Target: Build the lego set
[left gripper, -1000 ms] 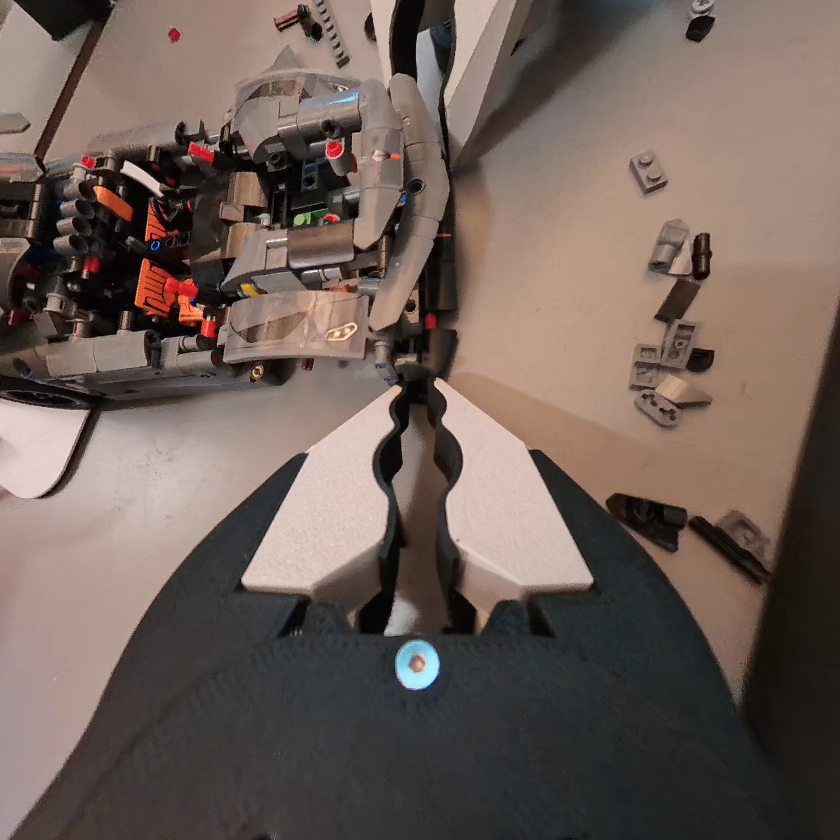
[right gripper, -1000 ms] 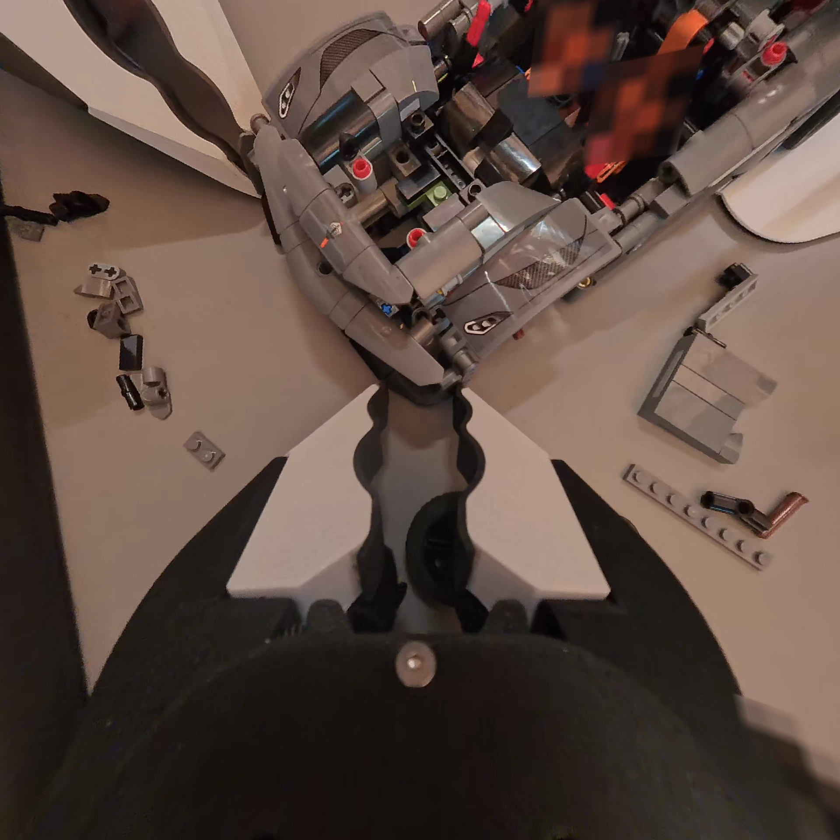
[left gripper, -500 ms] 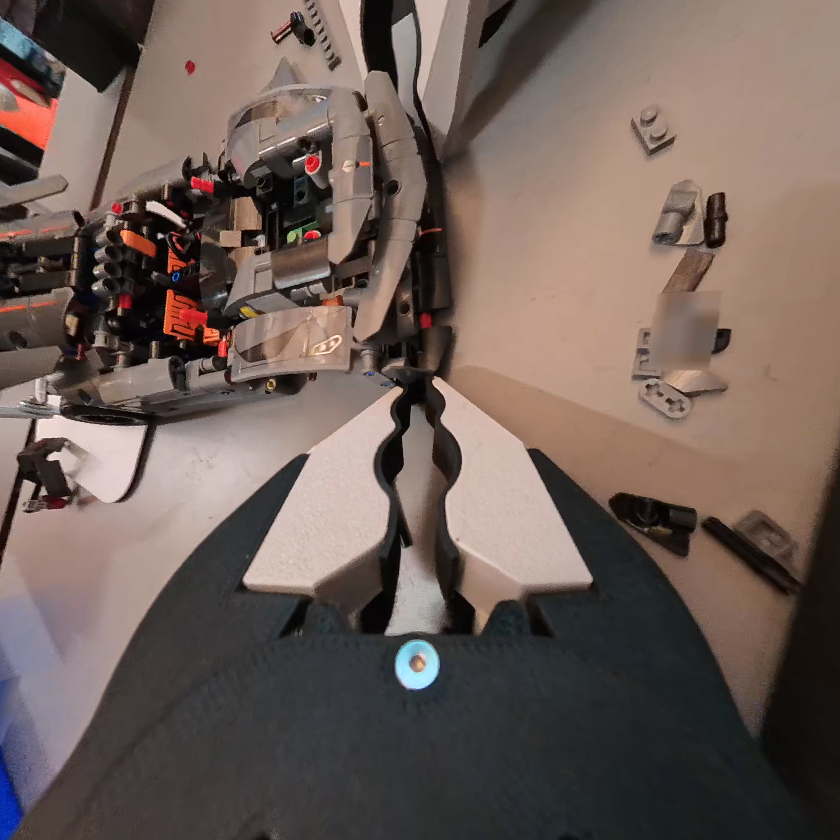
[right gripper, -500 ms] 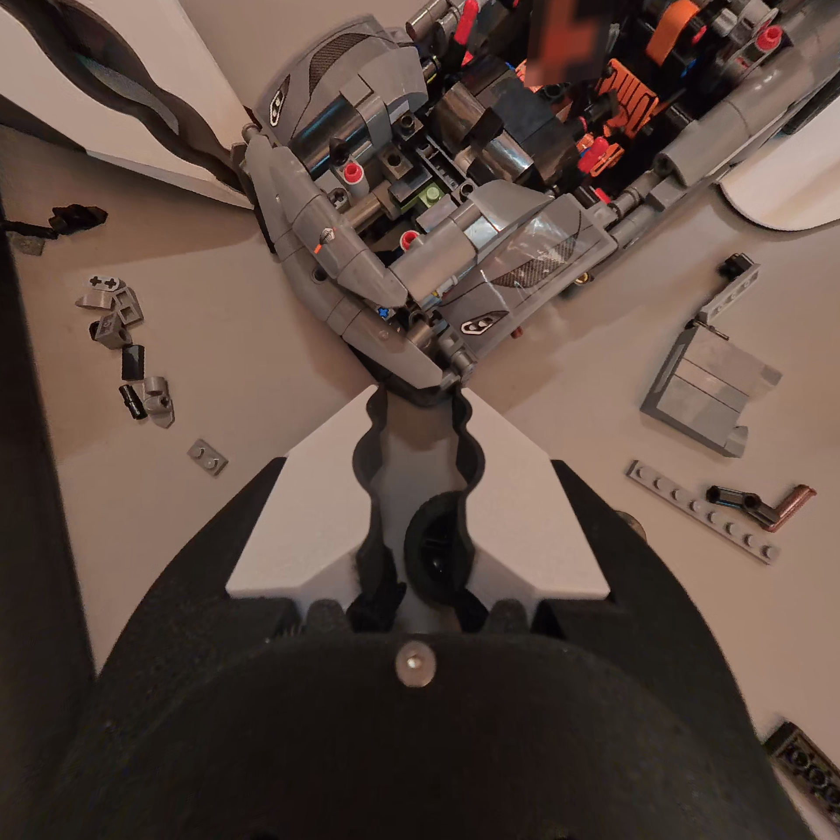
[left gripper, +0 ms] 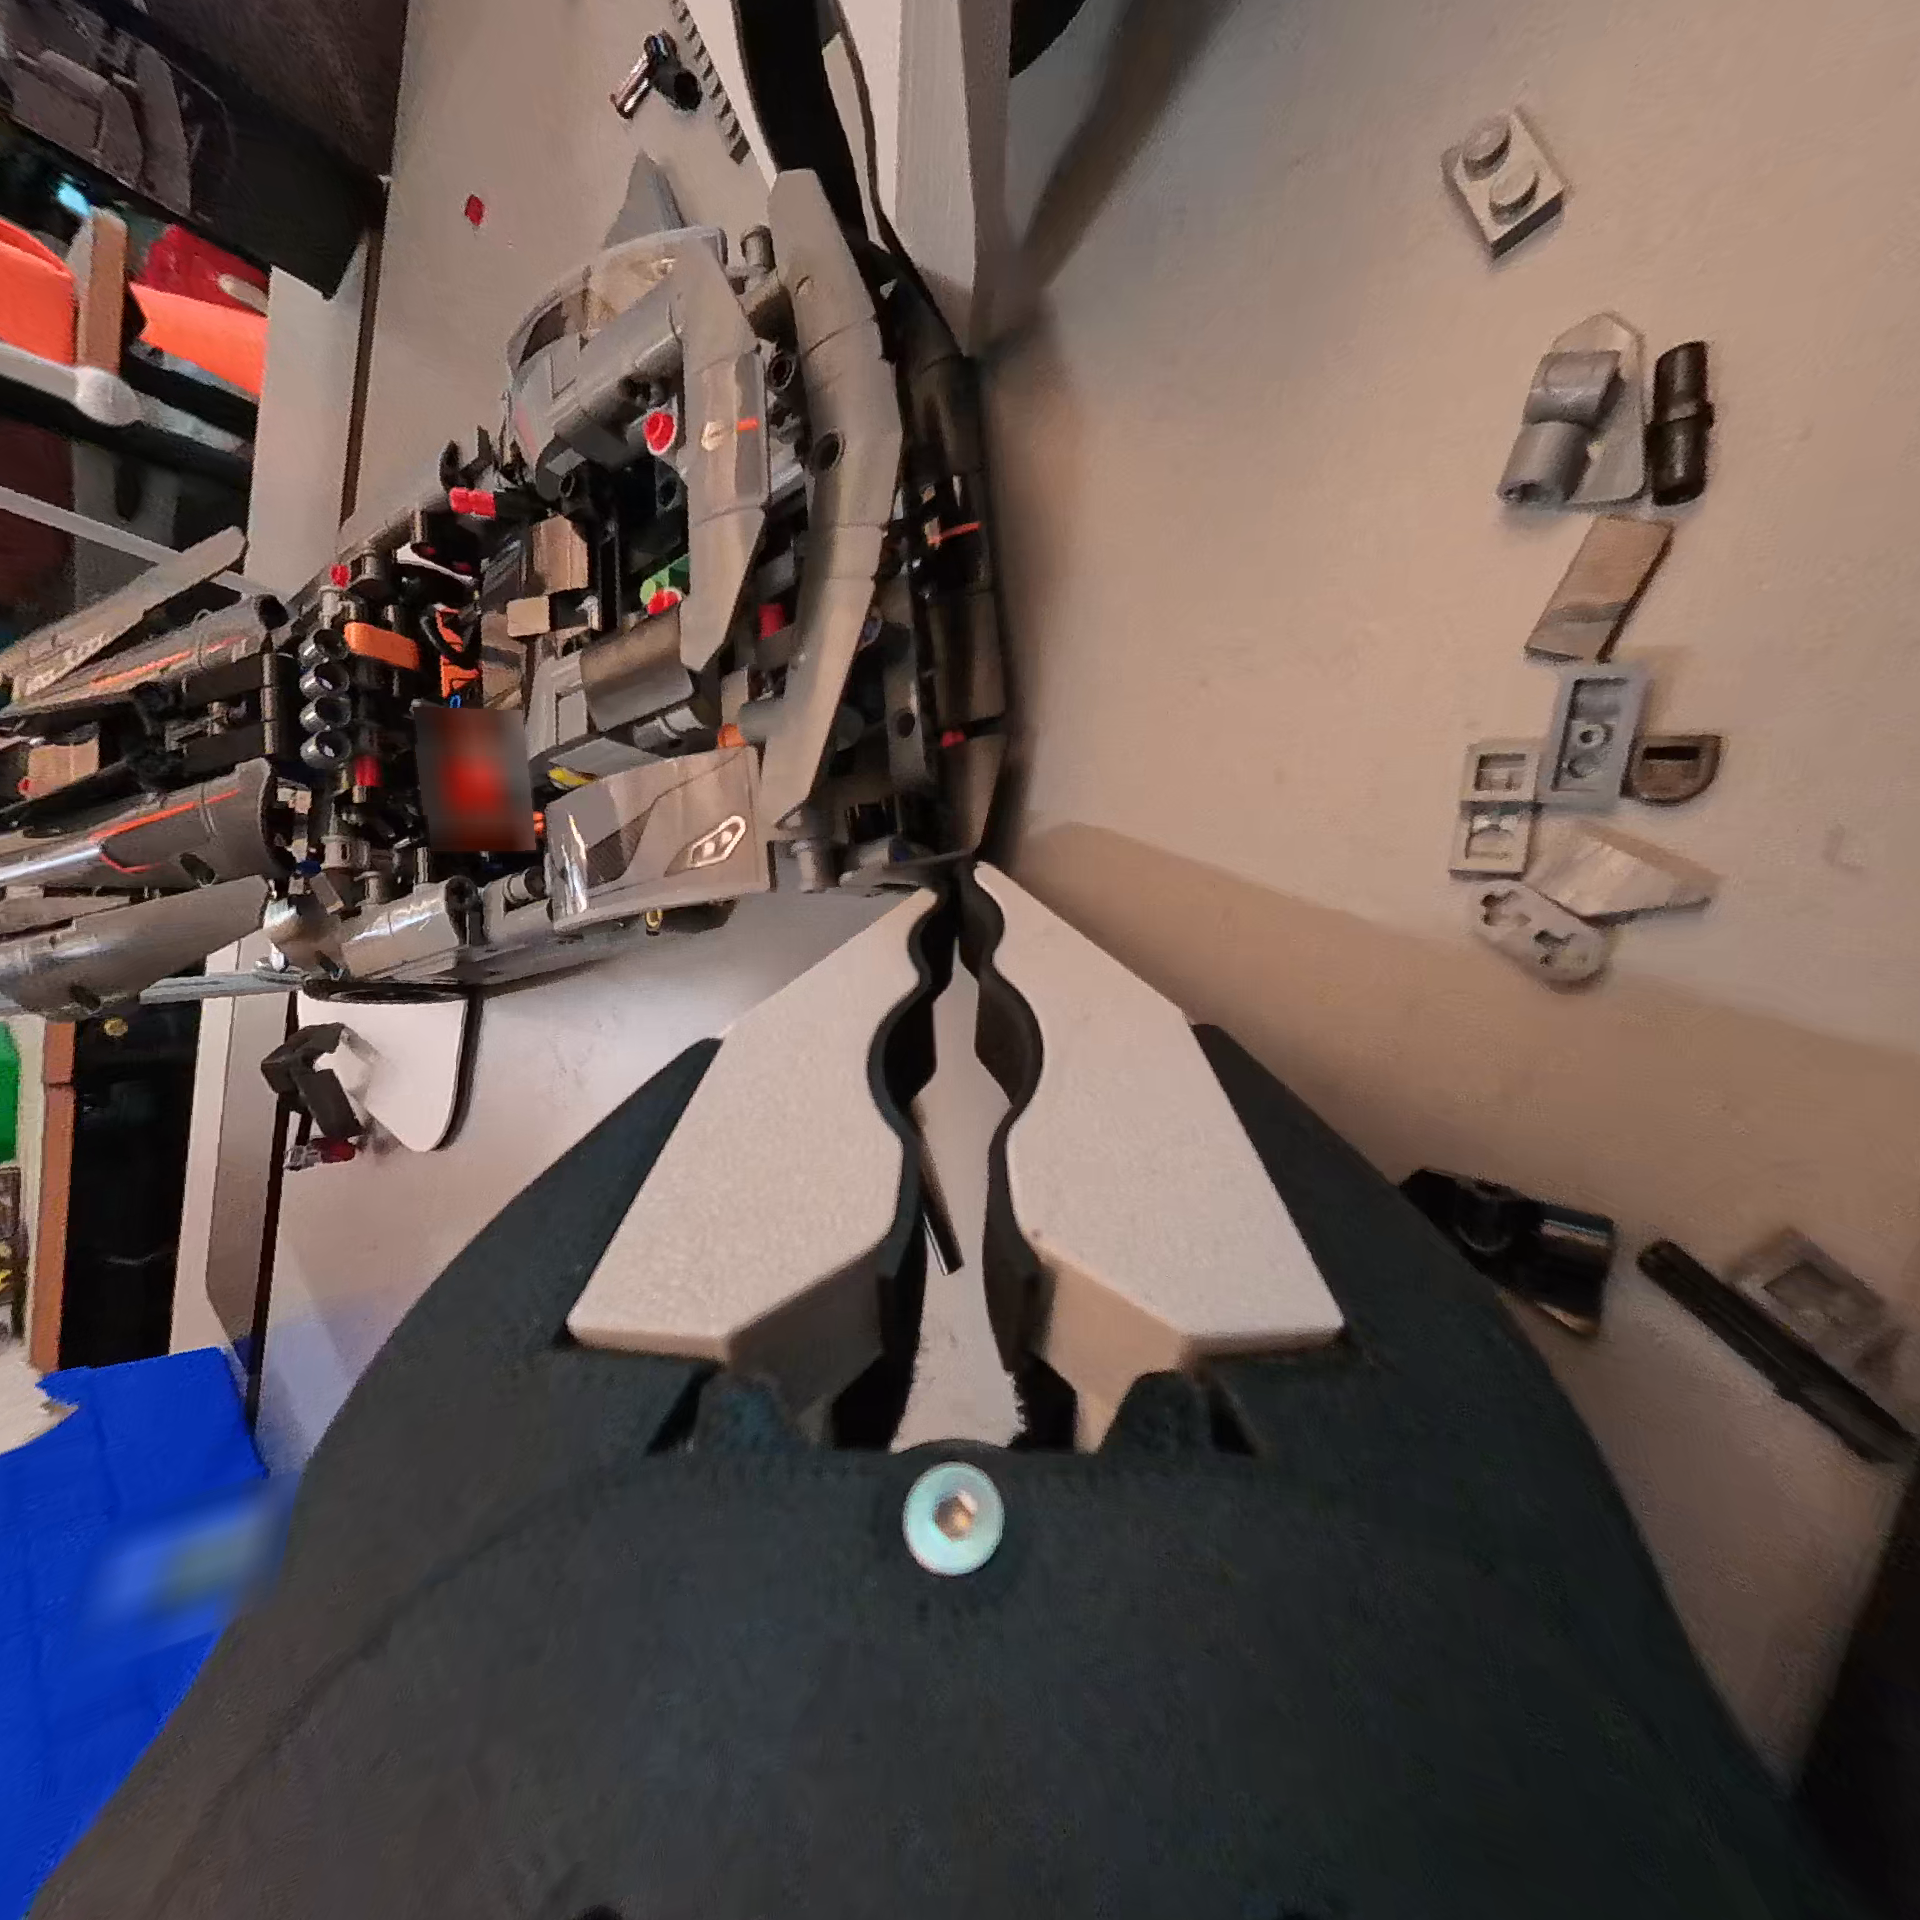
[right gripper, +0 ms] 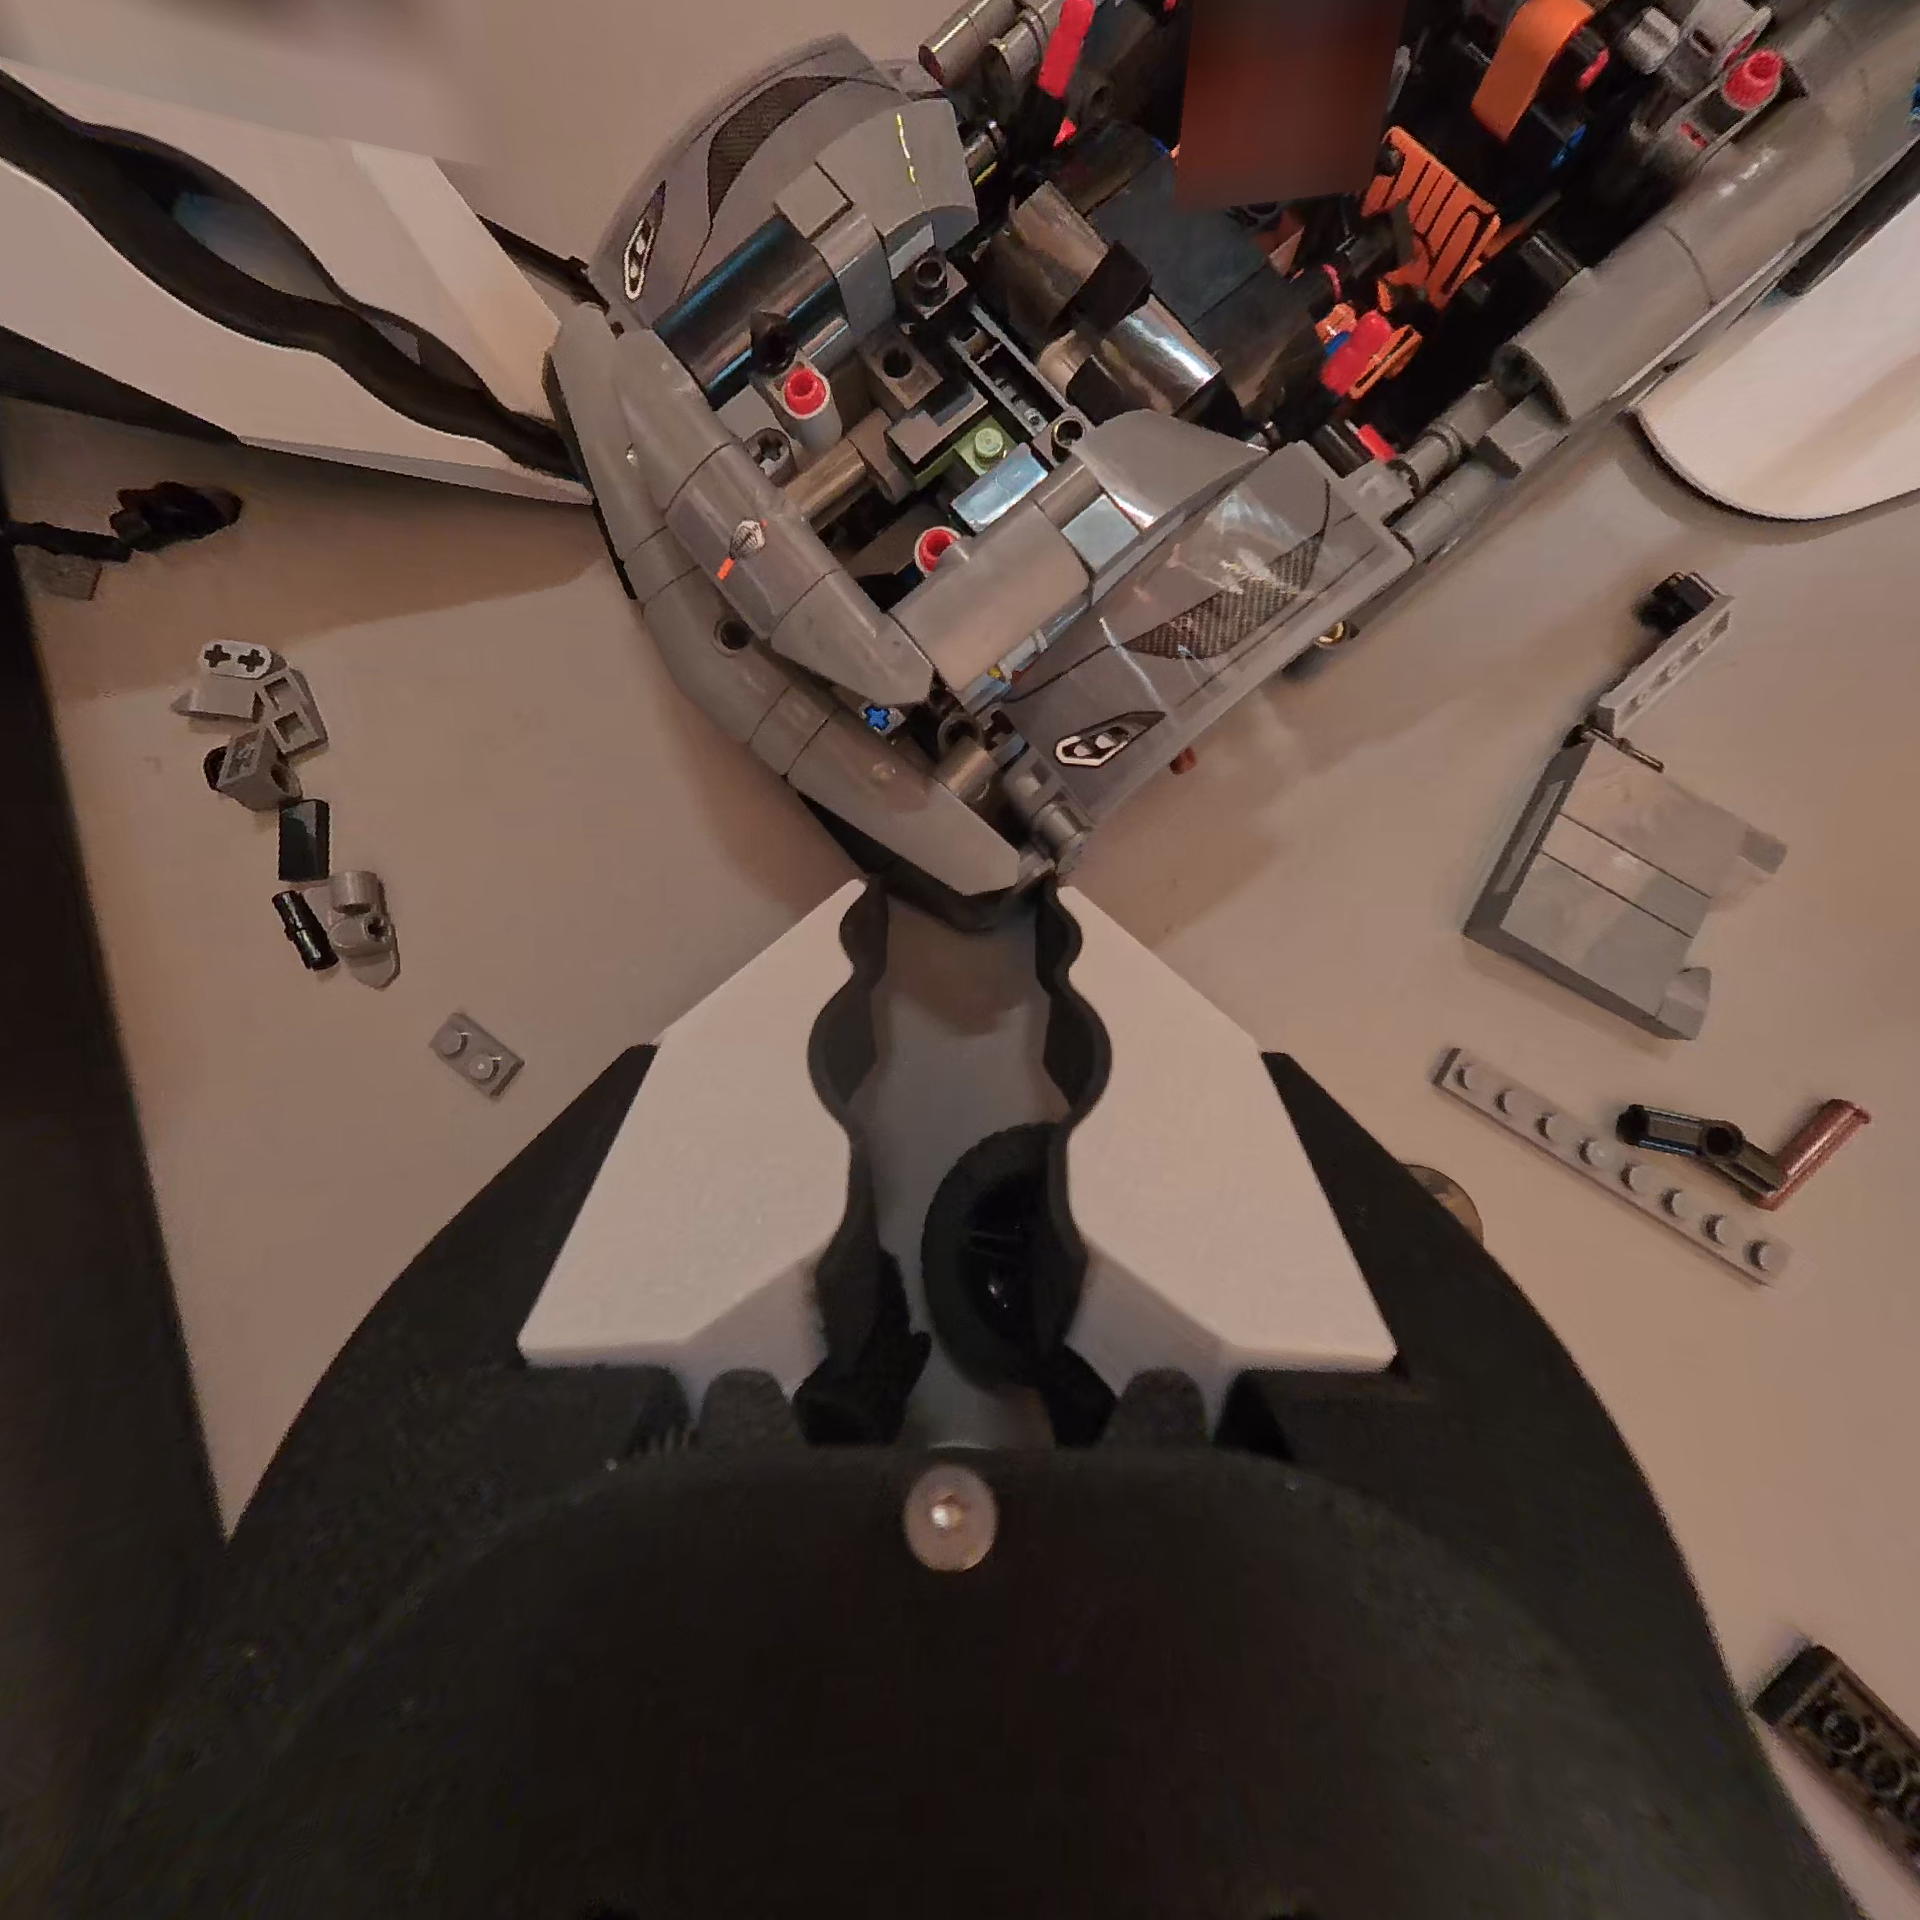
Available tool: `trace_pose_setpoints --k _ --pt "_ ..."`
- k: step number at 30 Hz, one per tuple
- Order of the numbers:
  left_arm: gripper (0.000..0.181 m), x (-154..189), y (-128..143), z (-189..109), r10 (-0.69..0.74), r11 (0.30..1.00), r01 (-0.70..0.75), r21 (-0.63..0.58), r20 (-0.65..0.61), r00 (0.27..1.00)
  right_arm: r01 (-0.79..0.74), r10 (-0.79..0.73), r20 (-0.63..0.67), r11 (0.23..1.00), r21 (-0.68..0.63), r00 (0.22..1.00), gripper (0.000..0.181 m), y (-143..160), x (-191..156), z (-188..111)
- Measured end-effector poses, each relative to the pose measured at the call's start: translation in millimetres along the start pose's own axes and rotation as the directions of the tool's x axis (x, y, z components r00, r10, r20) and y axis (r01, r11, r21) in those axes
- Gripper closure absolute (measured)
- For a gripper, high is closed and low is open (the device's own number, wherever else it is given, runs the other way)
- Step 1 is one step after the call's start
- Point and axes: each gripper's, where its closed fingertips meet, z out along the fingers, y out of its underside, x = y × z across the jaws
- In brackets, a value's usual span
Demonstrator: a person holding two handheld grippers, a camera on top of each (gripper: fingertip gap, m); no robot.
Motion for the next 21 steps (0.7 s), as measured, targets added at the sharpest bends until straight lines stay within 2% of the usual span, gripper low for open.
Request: trace_pose_setpoints --k 14,21 --pt "0.181 -0.8 1.8 -1.0 0.071 0.997 -0.071 0.011 0.017 0.997 0.029 -0.029 -0.003 1.000 0.004 1.000 0.156 0.1 -0.1 0.6" --pt "0.181 -0.7 0.7 -0.2 0.058 0.998 -0.058 -0.016 0.016 0.998 0.021 -0.021 -0.008 1.000 -0.002 1.000 0.157 -0.3 -0.2 1.1"
